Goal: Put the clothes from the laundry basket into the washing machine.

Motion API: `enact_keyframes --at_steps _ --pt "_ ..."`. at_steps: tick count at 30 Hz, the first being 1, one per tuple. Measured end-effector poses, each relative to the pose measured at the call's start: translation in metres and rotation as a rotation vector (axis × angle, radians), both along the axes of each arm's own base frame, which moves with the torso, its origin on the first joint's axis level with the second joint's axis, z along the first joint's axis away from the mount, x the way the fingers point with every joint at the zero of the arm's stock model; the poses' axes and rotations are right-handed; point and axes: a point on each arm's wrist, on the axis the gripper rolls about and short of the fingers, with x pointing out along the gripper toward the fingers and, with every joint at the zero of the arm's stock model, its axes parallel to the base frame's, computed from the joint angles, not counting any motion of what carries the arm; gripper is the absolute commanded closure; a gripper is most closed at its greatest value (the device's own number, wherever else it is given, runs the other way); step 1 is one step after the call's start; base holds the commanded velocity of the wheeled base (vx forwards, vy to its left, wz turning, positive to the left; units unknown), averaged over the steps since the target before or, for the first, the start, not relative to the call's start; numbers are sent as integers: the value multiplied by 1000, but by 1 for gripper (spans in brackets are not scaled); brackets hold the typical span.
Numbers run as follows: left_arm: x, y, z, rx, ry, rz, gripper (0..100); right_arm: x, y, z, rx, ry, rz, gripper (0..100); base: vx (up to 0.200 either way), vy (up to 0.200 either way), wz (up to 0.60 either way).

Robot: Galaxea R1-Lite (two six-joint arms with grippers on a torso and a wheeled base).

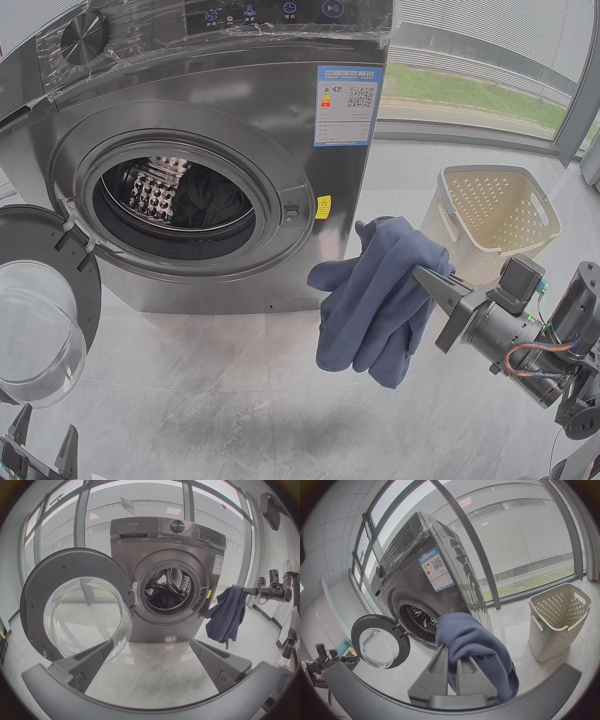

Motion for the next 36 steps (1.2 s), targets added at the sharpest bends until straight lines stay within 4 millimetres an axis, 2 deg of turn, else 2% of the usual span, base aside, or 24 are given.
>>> enact_keyframes --at_steps 12,18,36 --pt "0 0 0 0 0 0 0 0 0 -1 -6 4 -4 100 -200 0 0" --pt "0 0 0 0 0 0 0 0 0 -1 -6 4 -2 100 0 0 0" --pt "0 0 0 0 1 0 0 -1 1 -1 -14 2 -5 100 0 200 0"
